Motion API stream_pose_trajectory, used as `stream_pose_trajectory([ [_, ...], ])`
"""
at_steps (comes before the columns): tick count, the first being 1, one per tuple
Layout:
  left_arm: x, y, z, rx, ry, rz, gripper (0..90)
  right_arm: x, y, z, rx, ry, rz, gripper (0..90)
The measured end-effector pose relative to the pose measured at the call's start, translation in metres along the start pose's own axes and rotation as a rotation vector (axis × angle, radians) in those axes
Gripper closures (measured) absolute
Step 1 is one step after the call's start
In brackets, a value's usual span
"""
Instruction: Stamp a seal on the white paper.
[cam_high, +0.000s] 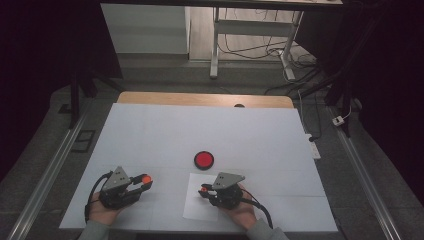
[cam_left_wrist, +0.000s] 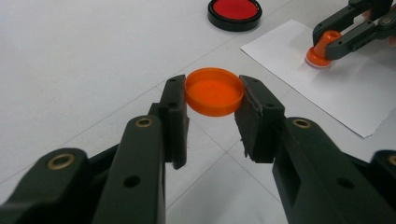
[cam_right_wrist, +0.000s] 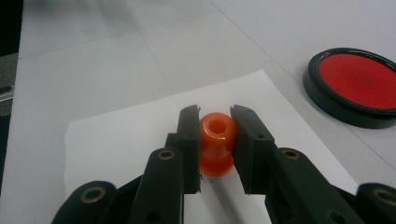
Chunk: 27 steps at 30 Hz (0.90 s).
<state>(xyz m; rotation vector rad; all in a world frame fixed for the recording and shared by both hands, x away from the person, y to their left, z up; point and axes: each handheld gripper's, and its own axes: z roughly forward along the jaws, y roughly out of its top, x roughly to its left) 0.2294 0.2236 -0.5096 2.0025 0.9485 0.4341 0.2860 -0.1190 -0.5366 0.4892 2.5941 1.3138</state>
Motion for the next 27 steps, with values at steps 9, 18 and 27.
stream_pose_trajectory([
  [9, 0.001, 0.0, 0.0, -0.007, -0.009, -0.01, 64.7, -0.003, 0.005, -0.006, -0.027, 0.002, 0.031, 72.2],
  [18, 0.001, 0.0, 0.001, 0.0, -0.011, -0.004, 64.7, -0.007, 0.014, -0.029, -0.14, -0.01, 0.08, 72.2],
  [27, 0.0, 0.0, 0.002, 0.001, -0.009, -0.004, 64.7, -0.011, 0.017, -0.04, -0.182, -0.003, 0.106, 72.2],
])
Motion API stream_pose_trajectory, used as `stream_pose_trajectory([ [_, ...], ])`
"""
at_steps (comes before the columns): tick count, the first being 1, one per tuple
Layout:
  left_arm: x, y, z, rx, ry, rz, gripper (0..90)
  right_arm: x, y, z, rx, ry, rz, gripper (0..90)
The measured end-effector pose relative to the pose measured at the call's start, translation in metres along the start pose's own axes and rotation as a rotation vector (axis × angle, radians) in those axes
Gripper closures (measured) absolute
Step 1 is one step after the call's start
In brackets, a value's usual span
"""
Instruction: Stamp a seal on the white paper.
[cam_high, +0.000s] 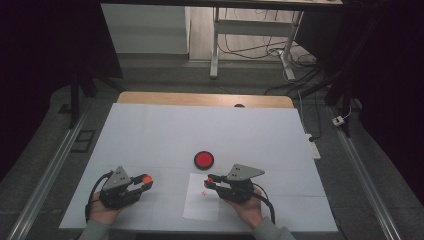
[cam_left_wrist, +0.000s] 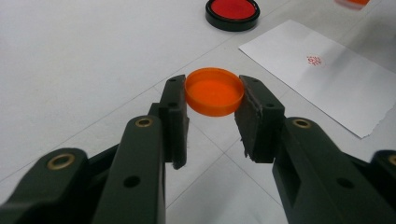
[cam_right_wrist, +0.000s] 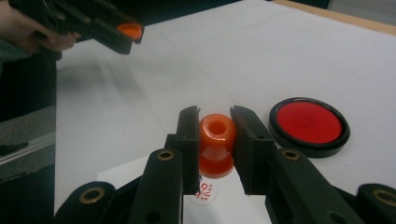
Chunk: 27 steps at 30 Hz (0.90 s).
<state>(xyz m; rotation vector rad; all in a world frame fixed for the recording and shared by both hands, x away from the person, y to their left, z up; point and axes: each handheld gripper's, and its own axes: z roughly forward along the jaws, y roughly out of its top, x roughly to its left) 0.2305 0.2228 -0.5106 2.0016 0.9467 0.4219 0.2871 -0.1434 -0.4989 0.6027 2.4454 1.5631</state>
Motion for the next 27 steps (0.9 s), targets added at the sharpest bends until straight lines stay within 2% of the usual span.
stream_pose_trajectory([
  [17, 0.0, 0.0, 0.001, 0.005, -0.003, 0.001, 64.7, -0.012, 0.017, -0.027, -0.093, -0.039, 0.015, 72.2],
  [27, 0.0, 0.0, 0.001, 0.007, -0.005, 0.004, 64.7, -0.017, 0.022, -0.036, -0.115, -0.05, 0.024, 72.2],
])
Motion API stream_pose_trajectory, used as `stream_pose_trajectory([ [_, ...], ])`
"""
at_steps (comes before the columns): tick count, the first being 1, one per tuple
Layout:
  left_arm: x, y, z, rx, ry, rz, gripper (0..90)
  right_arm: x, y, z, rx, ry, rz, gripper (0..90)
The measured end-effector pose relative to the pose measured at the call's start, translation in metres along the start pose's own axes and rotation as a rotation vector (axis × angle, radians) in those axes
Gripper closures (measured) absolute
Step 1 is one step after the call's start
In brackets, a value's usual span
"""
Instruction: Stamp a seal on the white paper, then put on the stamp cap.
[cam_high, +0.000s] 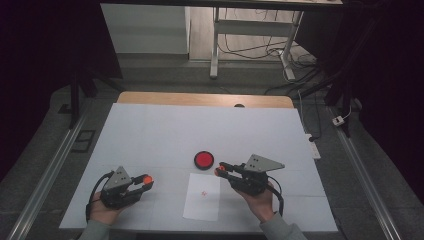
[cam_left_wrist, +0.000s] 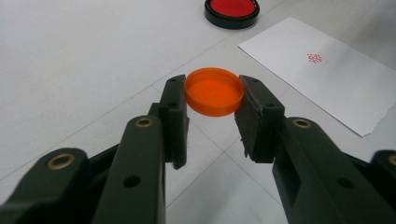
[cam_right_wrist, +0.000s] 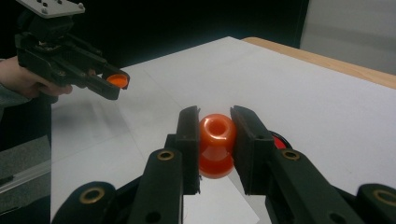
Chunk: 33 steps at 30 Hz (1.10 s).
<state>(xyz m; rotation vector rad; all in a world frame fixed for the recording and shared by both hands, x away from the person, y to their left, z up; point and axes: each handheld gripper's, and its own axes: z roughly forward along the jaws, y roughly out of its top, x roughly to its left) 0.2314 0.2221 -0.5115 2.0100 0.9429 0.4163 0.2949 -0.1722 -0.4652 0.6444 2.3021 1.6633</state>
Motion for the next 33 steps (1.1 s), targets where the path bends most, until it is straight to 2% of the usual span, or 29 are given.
stream_pose_trajectory([
  [19, -0.002, 0.003, 0.003, 0.0, -0.006, 0.008, 64.7, 0.002, 0.002, 0.001, -0.001, 0.011, -0.005, 72.2],
  [33, -0.014, 0.014, 0.014, 0.019, -0.033, 0.061, 64.7, 0.004, 0.002, 0.002, 0.001, 0.015, -0.007, 72.2],
])
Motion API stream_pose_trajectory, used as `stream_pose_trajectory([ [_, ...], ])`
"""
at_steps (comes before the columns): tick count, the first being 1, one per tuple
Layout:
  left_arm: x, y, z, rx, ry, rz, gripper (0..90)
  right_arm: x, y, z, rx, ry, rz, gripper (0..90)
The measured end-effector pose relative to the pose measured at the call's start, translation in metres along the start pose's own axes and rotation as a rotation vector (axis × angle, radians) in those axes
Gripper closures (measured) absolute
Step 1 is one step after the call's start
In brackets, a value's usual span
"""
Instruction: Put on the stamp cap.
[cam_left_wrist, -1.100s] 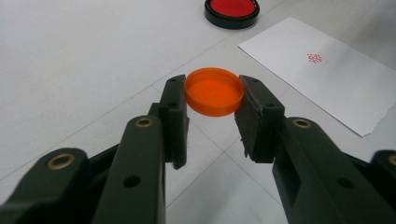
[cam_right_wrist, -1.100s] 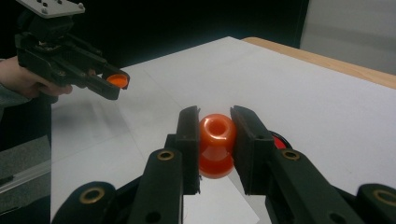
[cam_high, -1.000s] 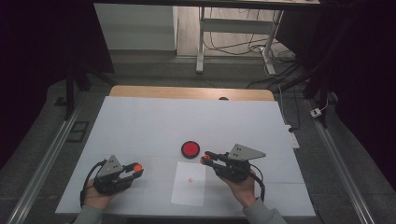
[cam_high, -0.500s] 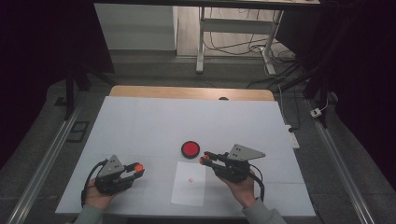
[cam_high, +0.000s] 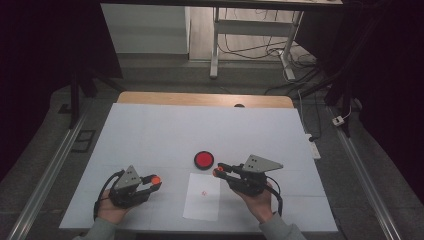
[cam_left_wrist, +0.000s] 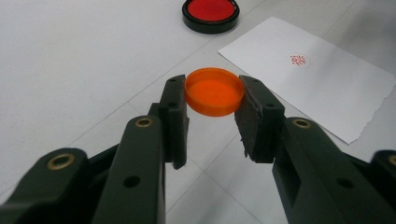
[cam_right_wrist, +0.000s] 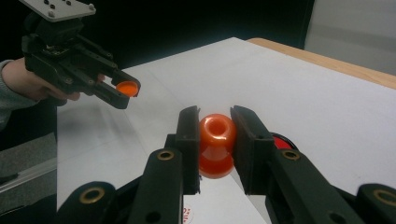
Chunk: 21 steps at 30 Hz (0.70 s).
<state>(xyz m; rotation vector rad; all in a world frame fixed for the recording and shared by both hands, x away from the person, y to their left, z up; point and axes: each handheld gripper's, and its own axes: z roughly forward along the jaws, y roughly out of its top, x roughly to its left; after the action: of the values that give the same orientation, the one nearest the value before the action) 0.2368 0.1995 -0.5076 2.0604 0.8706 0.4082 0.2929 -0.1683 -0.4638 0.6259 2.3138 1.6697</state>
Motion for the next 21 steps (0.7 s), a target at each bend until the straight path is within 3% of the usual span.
stream_pose_trajectory([
  [21, -0.018, 0.031, 0.023, -0.009, -0.067, 0.085, 64.6, 0.002, 0.001, 0.001, -0.011, 0.016, 0.007, 72.2],
])
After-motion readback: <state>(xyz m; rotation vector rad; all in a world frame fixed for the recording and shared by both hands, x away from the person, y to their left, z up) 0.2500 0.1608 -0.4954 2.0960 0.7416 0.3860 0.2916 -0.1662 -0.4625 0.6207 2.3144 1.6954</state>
